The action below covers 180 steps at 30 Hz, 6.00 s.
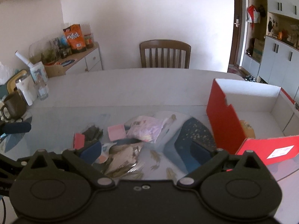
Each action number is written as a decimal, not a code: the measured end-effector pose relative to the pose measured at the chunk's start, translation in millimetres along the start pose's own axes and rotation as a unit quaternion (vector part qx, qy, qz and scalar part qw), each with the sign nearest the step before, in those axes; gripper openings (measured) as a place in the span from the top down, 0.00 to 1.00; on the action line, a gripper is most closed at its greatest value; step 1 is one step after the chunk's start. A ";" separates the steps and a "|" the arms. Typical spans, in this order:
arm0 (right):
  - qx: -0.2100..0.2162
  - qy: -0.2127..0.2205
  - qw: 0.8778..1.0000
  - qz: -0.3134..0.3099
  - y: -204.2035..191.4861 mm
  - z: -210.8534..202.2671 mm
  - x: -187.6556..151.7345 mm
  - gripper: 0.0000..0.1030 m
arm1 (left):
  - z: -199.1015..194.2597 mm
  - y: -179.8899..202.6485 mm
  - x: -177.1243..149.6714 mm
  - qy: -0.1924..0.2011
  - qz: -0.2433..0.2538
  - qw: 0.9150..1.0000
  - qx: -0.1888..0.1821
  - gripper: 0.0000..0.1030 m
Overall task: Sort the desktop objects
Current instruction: 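Grasp white plastic bag with left gripper while right gripper grasps silver foil bag, then carry white plastic bag in left gripper and foil bag in right gripper to red box, then open right gripper to drop foil bag while left gripper releases plastic bag into box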
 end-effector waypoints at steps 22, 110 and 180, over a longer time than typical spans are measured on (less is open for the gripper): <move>-0.016 -0.056 0.998 -0.023 -24.7 56.5 -24.2 0.07 | 45.2 -27.5 -51.6 -0.077 0.024 0.997 -0.019 0.01; -0.040 -0.063 0.990 0.117 92.6 -49.5 -64.8 0.55 | 26.2 87.3 -6.4 -0.094 0.051 0.984 -0.140 0.72; -0.064 -0.040 0.994 0.077 338.9 27.5 71.7 0.55 | 185.4 288.6 170.1 -0.085 0.160 0.976 -0.125 0.71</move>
Point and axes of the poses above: each gripper's, at about its wrist camera, not at the fingertips, and z roughly the way its jaws point, y to its right, x to its top, the point moved 1 cm from there along z, roughly the way its jaws point, and after that the axes turned 2 degrees about -z, right-handed, at the moved point
